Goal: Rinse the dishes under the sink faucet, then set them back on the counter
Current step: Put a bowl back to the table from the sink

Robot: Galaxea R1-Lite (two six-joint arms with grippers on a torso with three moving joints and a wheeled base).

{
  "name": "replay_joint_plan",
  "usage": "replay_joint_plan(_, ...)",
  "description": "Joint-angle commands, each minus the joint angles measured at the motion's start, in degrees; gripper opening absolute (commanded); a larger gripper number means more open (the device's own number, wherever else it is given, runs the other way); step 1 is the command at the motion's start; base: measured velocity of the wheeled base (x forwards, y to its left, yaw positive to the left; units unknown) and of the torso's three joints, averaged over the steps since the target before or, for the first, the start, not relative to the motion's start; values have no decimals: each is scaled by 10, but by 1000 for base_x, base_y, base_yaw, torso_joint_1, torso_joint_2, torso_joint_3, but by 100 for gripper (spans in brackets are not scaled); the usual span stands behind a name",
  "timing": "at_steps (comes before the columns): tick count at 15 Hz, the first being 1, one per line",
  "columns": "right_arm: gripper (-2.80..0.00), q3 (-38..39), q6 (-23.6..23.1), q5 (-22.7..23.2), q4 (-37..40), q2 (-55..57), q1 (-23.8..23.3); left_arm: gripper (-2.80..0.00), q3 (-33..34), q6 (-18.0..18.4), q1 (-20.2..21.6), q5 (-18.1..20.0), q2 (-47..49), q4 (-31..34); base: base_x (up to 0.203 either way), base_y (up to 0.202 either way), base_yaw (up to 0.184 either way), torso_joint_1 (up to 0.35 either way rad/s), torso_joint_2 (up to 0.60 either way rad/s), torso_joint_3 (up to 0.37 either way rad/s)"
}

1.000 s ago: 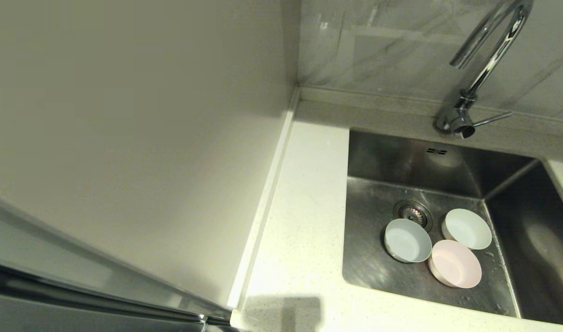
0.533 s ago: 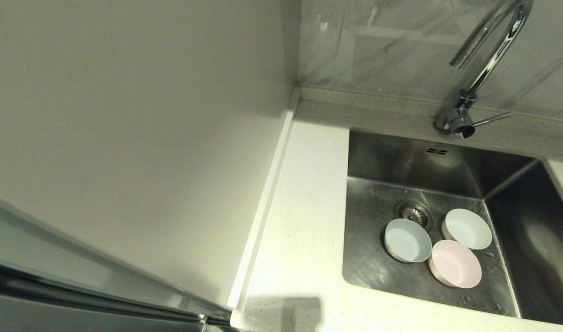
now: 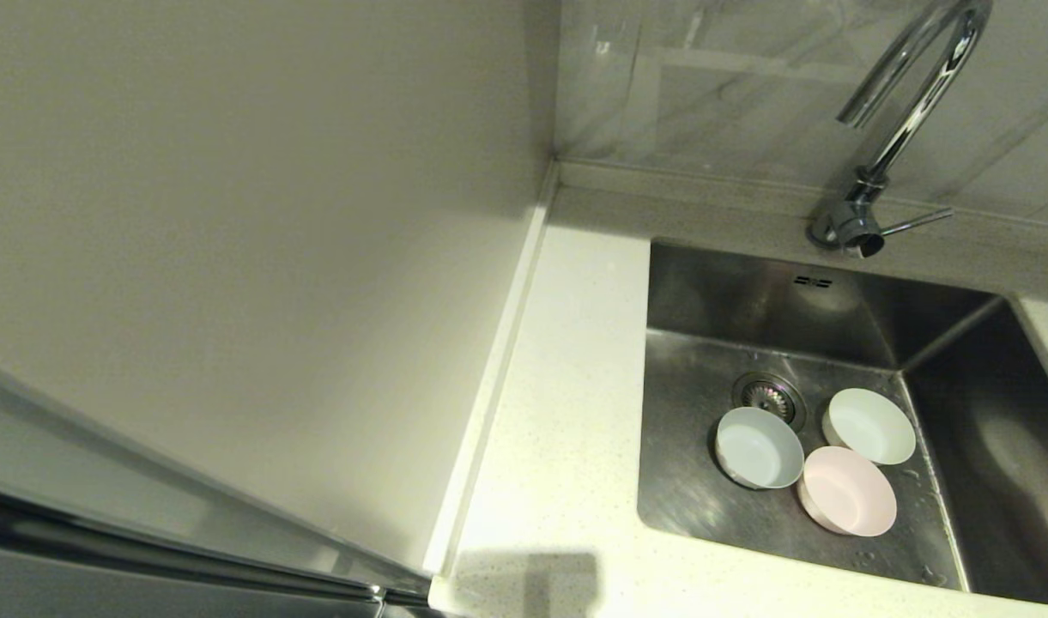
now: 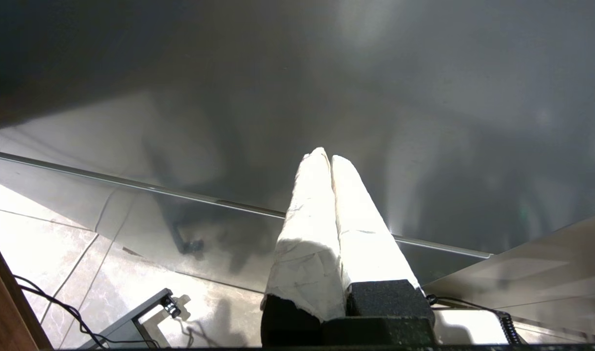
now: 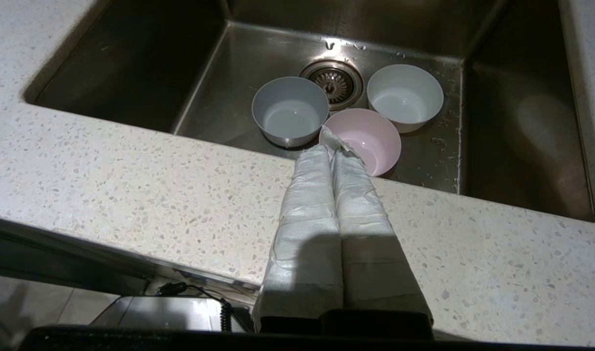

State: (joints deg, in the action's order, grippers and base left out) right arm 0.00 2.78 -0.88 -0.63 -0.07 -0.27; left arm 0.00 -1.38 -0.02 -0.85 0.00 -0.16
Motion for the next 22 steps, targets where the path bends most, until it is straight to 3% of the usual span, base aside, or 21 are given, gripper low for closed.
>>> replay_joint_plan(1, -280, 0, 0, 0, 0, 1, 0, -280, 0, 0, 0, -1, -2, 0, 0, 0, 0, 0, 0, 0)
replay_joint_plan(22, -280, 0, 0, 0, 0, 1, 0, -280, 0, 0, 0, 0, -3, 0, 0, 0, 0, 0, 0, 0)
